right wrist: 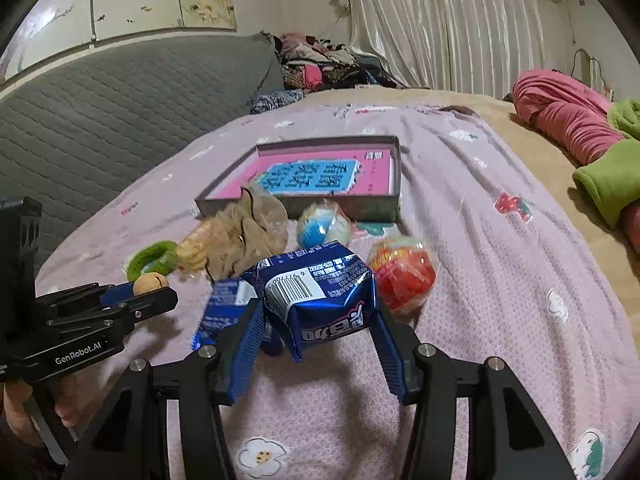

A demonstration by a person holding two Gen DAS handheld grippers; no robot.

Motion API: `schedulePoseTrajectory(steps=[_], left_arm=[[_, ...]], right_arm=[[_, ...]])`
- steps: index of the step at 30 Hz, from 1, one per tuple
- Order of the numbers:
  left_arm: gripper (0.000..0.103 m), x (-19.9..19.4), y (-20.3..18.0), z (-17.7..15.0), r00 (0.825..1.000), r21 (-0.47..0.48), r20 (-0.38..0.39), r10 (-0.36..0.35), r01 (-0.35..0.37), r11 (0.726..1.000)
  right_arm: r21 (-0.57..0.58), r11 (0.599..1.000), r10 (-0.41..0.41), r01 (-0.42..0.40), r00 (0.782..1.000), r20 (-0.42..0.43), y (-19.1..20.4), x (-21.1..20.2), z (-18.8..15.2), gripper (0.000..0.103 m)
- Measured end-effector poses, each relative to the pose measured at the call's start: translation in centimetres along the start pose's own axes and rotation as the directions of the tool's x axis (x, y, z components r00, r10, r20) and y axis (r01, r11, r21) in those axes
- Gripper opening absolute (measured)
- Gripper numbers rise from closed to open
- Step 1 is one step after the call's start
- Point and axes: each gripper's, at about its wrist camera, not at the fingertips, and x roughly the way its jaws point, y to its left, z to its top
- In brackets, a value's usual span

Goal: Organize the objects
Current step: 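Grasp the walnut with the left tool while the right tool grasps a blue snack packet, then carry the walnut and blue packet over the tray and release both onto the book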

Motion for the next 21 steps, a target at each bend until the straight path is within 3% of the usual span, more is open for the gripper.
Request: schedulePoseTrajectory(steps=[8, 21], left_arm=[[0.034, -2.0, 0.3, 2.3, 1.000, -0.007, 0.024, 0.013, -0.013, 1.000], [0.034, -3.6, 3.4, 9.0, 0.992, -0.035, 0.102, 0.072, -0.069, 0.997]], right_arm=[[-0.008, 1.000, 0.009, -0.008, 0.999, 0.043, 0.8, -1.4, 2.2, 0.053], [-0.039, 0.999, 0.013, -0.010, 0.995, 0.101, 1.3, -1.7, 7.3, 0.053]])
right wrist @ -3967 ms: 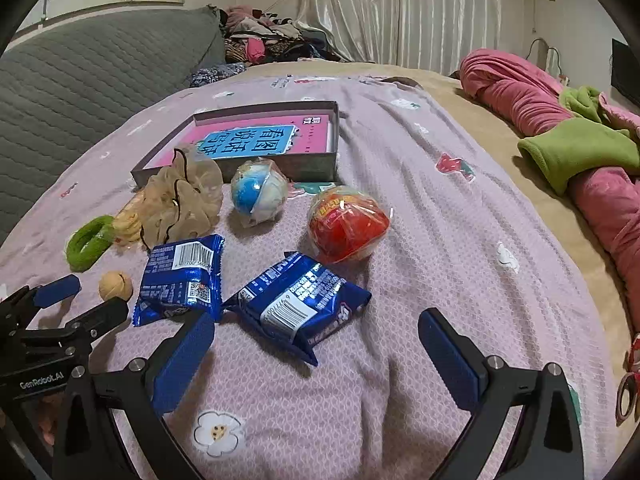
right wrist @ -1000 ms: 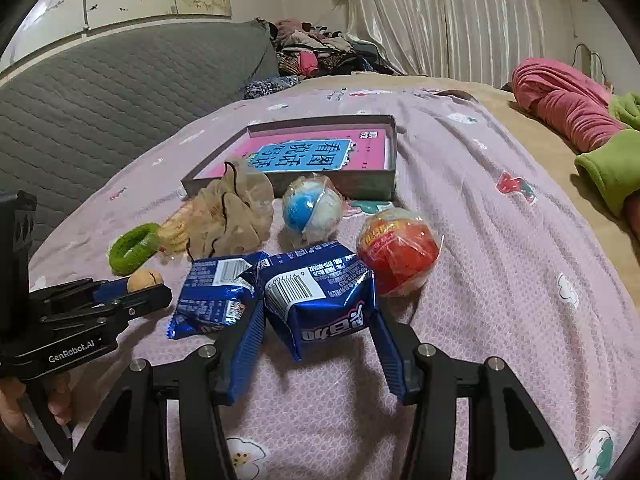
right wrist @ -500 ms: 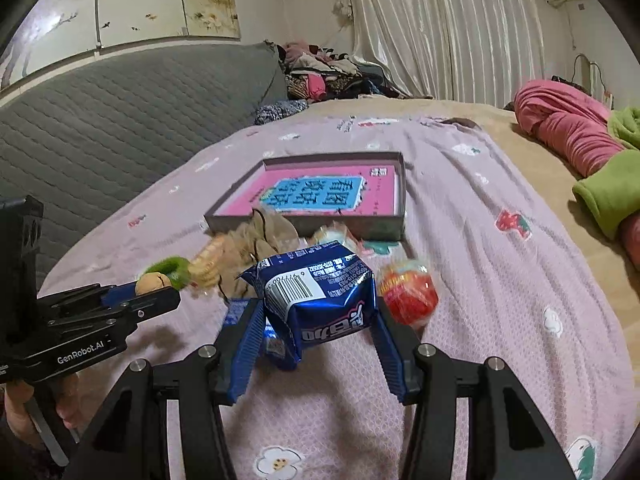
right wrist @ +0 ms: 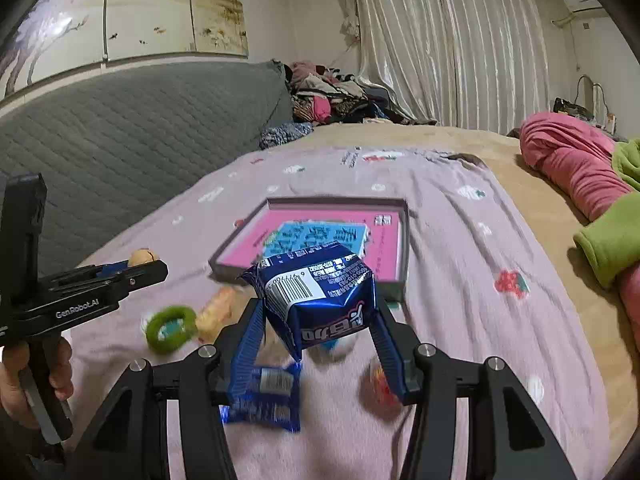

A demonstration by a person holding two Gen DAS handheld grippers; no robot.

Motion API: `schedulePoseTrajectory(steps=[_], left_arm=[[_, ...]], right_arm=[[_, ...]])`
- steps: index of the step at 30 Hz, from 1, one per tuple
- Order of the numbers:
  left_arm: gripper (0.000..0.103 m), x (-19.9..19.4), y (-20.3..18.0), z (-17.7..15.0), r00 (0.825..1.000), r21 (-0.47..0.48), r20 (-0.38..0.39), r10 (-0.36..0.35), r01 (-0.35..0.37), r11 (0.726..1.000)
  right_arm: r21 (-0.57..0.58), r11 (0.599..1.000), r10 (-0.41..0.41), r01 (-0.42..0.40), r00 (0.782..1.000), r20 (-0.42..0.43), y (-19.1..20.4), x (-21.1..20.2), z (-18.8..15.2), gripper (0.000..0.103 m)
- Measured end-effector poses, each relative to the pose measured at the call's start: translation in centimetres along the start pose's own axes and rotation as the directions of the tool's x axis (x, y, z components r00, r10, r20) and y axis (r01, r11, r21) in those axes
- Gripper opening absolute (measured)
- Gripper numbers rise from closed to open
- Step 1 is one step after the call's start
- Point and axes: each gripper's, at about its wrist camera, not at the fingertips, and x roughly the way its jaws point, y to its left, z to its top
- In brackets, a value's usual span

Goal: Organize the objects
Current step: 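Carry the walnut and blue packet over the tray and release both onto the book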

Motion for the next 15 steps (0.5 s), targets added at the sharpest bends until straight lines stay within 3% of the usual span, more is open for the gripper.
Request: schedulePoseTrajectory(steps=[10, 15], left_arm=[[0.034, 2.4, 1.3, 6.2, 0.998, 0.008, 0.048, 0.039, -0.040, 0.999], [0.034, 5.0, 2.2, 9.3, 0.999, -0.023, 0.048, 0.017, -0.015, 1.000]], right_arm=[[-0.046, 0.999, -0.019, 0.022, 0.997, 0.069, -0.5, 2.2, 6.6, 0.053], [-0.050, 0.998, -0.025, 0.029, 0.996, 0.089, -0.7, 4.4, 9.4, 0.053]])
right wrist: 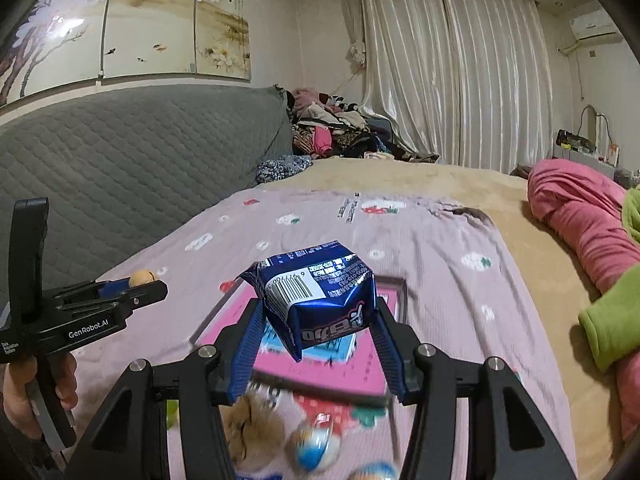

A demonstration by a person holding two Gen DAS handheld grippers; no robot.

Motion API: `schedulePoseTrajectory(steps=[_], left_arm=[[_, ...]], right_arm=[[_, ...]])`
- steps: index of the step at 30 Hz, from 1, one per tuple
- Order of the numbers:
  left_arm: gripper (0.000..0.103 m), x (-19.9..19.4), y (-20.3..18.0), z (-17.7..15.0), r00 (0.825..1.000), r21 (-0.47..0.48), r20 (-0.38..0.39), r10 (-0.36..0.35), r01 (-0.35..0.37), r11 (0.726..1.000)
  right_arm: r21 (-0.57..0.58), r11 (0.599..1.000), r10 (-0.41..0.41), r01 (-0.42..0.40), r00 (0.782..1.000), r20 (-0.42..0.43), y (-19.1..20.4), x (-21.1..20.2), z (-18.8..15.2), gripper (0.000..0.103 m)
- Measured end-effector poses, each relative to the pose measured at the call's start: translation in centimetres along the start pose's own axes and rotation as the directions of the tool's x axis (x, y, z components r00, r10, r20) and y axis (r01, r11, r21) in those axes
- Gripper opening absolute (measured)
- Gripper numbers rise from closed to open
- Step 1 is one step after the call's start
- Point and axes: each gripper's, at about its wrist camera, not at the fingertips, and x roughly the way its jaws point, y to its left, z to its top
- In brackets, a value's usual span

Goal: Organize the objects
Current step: 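Carry the walnut and blue packet over the tray and release both onto the book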

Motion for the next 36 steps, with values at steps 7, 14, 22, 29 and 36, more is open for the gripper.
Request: schedulePoseTrajectory(steps=[7, 14, 22, 29, 36], left_arm=[[0.034, 4.8, 1.5, 2.6, 0.999, -0.011, -0.026, 0.022, -0.022, 1.000], [0.034, 10.4, 2.1, 4.1, 0.996, 0.004, -0.075, 0.038, -0.038, 0.999], [0.034, 17.3, 1.6, 4.3, 0.985, 0.018, -0.161, 0.070, -0.068, 0.998], [0.034, 21.3, 1.2, 3.9, 0.971, 0.031, -0.217, 0.102, -0.097, 0.995], [0.034, 24.6, 1.1, 2.6, 0.947, 0.043, -0.289, 0.142, -0.135, 0.990]], right_arm=[[0.023, 1.000, -0.015, 0.016, 1.000, -0.018, -0.6, 5.1, 2.1, 0.053], [0.062, 0.998, -0.029, 0.034, 0.997, -0.071, -1.4, 11.2, 2.3, 0.053], [-0.002, 0.992, -0.125, 0.128, 0.962, -0.243, -2.4, 18.5, 0.9, 0.053], [-0.014, 0.989, -0.142, 0.144, 0.943, -0.301, -3.1, 21.3, -0.3, 0.053], [-0.009, 0.986, -0.161, 0.168, 0.922, -0.351, -3.3, 23.8, -1.2, 0.053]])
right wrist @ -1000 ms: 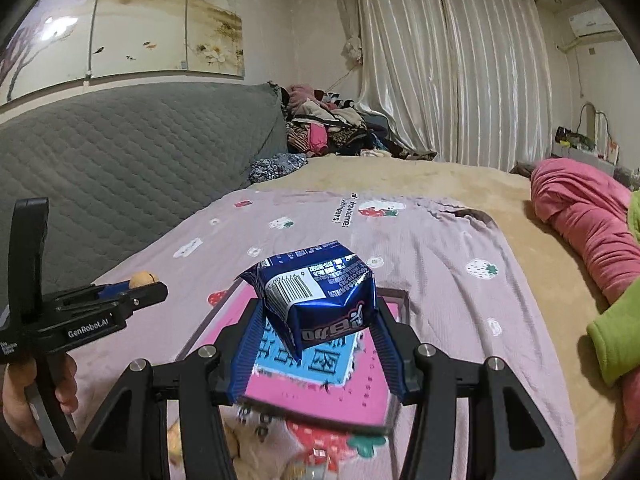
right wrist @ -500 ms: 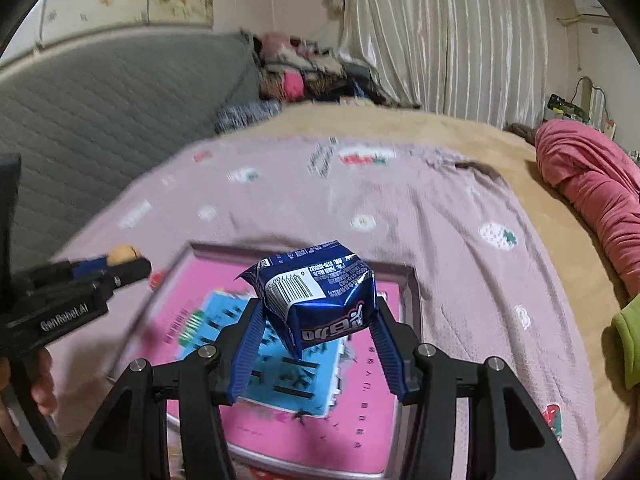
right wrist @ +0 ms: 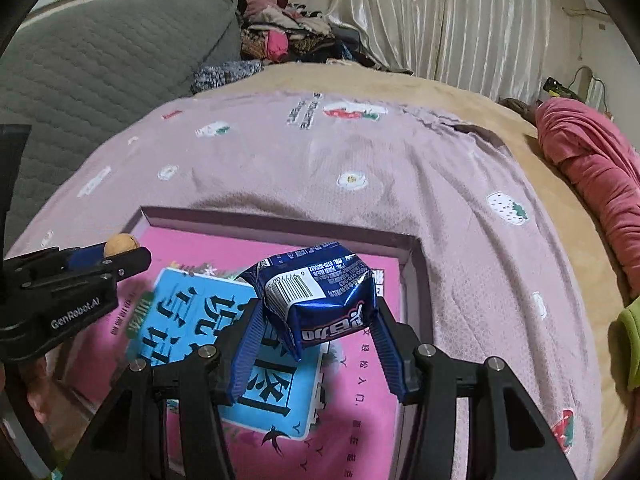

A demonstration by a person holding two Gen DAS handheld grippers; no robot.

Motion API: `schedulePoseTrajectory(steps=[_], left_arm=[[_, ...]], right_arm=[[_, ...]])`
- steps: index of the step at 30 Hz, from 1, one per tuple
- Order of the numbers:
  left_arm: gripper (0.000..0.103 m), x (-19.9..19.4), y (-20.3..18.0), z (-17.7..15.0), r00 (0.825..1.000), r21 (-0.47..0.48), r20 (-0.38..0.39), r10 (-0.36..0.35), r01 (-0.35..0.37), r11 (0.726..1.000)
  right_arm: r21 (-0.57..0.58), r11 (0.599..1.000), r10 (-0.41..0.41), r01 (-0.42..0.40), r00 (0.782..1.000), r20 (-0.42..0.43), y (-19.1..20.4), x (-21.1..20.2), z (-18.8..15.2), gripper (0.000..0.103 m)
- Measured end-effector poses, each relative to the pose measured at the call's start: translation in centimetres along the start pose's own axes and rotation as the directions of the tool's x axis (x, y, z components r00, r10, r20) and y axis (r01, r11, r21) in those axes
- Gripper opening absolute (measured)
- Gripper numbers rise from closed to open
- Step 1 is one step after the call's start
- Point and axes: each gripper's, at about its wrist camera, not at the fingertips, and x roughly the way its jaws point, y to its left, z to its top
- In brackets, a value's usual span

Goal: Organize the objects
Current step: 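Carry the walnut and blue packet over the tray and release both onto the book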

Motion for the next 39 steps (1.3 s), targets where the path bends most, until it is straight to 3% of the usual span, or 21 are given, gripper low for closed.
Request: schedulePoseTrajectory(steps=[9, 20, 21, 24, 31, 33, 39], left_arm=[[0.034, 3.4, -0.1, -1.5, 0.998, 0.029, -0.063, 0.030, -0.028, 0.999], [0.036, 3.5, -0.3, -1.4, 0.998, 0.046, -0.066, 0.017, -0.014, 0.999], [0.041, 3.5, -0.3, -1.4, 0.997, 0.049, -0.068, 0.020, -0.017, 0.999], [0.070, 3.5, -0.1, -1.6, 0.996, 0.042, -0.093, -0.001, 0.005, 0.999], [0.071, 2.7, 0.7, -2.3, 0.994, 0.031, -0.112, -0.008, 0.011, 0.999], [0.077, 1.9, 1.1, -2.4, 0.994, 0.014, -0.110, -0.018, 0.020, 1.000], [0.081, -1.7, 1.8, -2.2, 0.997, -0.010, -0.070, -0.026, 0.026, 1.000]], right_arm=[[0.012, 1.000, -0.005, 0.006, 0.998, -0.069, -0.5, 2.2, -0.4, 0.053], [-0.021, 1.000, -0.021, 0.019, 0.989, -0.144, -0.5, 4.1, -0.8, 0.055], [-0.029, 0.999, -0.024, 0.020, 0.988, -0.150, -0.3, 4.2, -0.9, 0.055], [-0.048, 0.999, -0.032, 0.025, 0.987, -0.155, -0.1, 4.1, -1.1, 0.056], [-0.016, 1.000, 0.004, -0.006, 0.990, -0.143, -0.9, 2.2, -0.5, 0.062], [-0.016, 1.000, 0.000, -0.002, 0.991, -0.130, -1.0, 1.2, -0.3, 0.067], [-0.006, 1.000, 0.019, -0.020, 0.996, -0.090, -1.0, -2.6, -0.2, 0.075]])
